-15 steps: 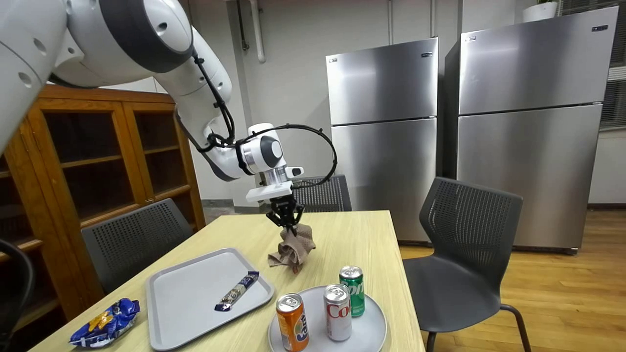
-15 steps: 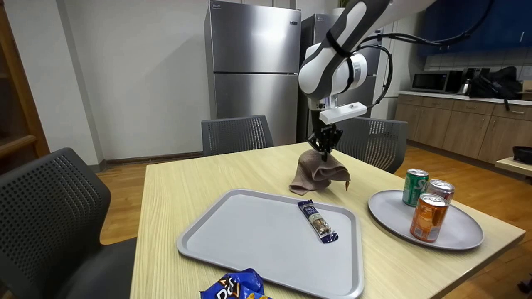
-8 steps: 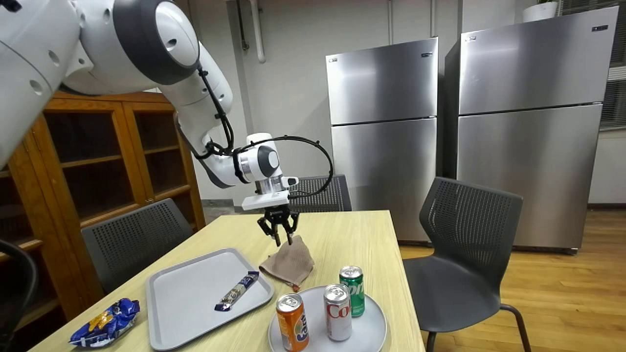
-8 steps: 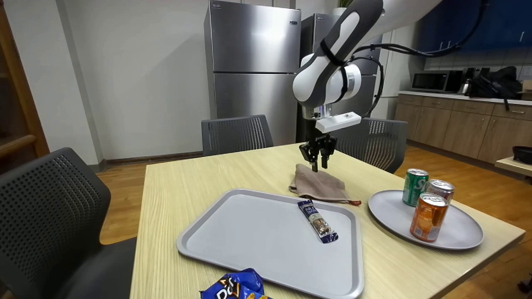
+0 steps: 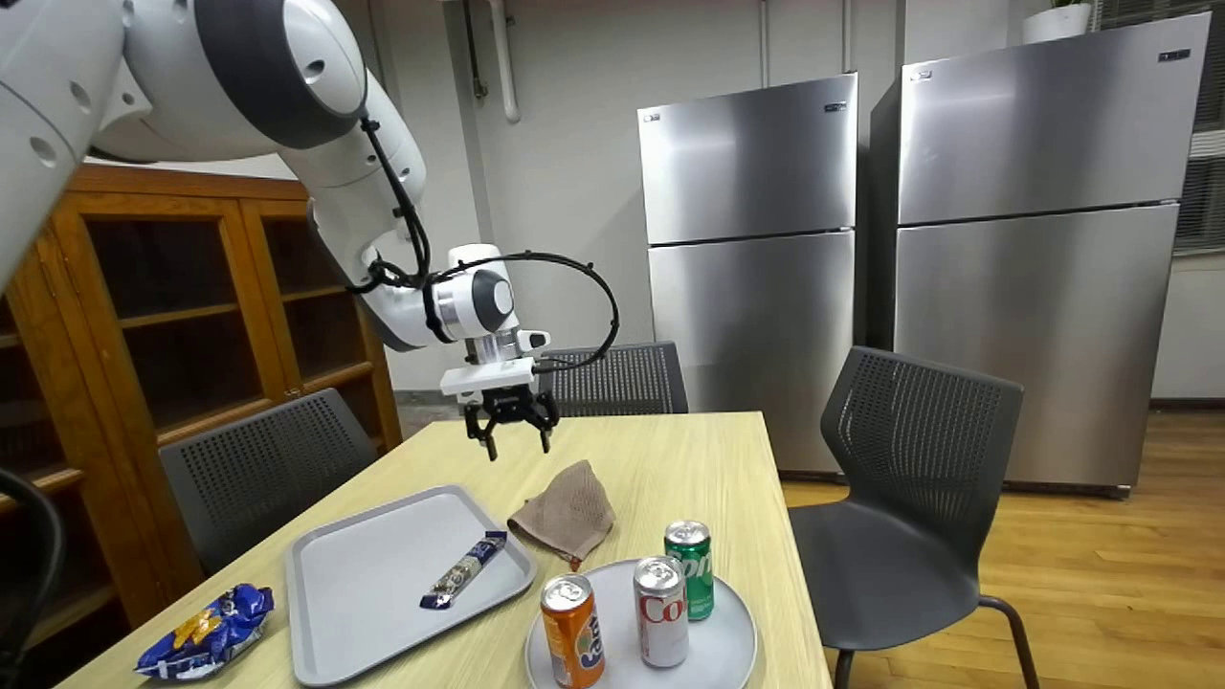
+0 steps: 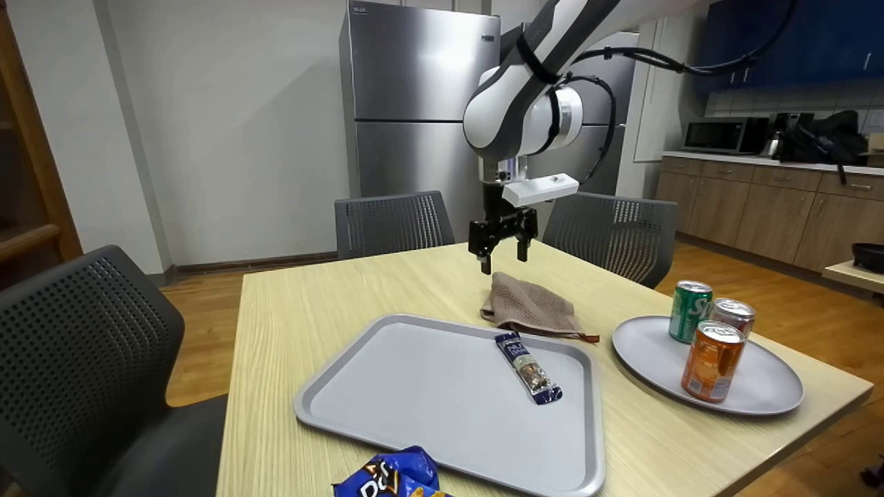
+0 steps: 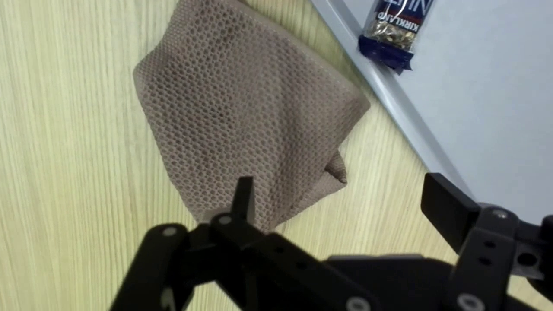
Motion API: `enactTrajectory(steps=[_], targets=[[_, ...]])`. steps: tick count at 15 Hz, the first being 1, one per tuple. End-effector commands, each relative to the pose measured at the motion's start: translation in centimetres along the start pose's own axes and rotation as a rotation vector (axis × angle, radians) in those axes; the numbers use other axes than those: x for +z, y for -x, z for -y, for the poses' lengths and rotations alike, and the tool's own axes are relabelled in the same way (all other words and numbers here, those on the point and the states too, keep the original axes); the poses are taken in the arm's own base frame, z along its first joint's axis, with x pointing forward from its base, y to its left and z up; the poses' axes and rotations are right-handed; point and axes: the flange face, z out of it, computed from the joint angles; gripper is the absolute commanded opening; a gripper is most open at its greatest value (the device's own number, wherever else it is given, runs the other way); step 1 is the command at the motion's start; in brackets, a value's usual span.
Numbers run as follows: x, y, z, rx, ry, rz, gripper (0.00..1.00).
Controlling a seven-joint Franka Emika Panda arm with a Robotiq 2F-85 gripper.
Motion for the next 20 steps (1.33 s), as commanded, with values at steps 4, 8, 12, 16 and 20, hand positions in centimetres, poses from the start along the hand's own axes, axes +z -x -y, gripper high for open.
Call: enactTrajectory(steps=[4, 8, 12, 16, 20], targets=[[-1.8, 1.5, 3.2, 0.018, -0.124, -0.019, 1.00], [-0.7, 0.9, 3.7, 0.013, -0.109, 0.001, 1.00], [-0.7, 1.0, 3.7, 0.009, -0.110, 0.001, 1.00], [-0.8, 1.1, 3.7, 0.008, -0.110, 0.001, 1.00], [-0.8, 1.1, 3.7, 0.008, -0.110, 0.001, 1.00]])
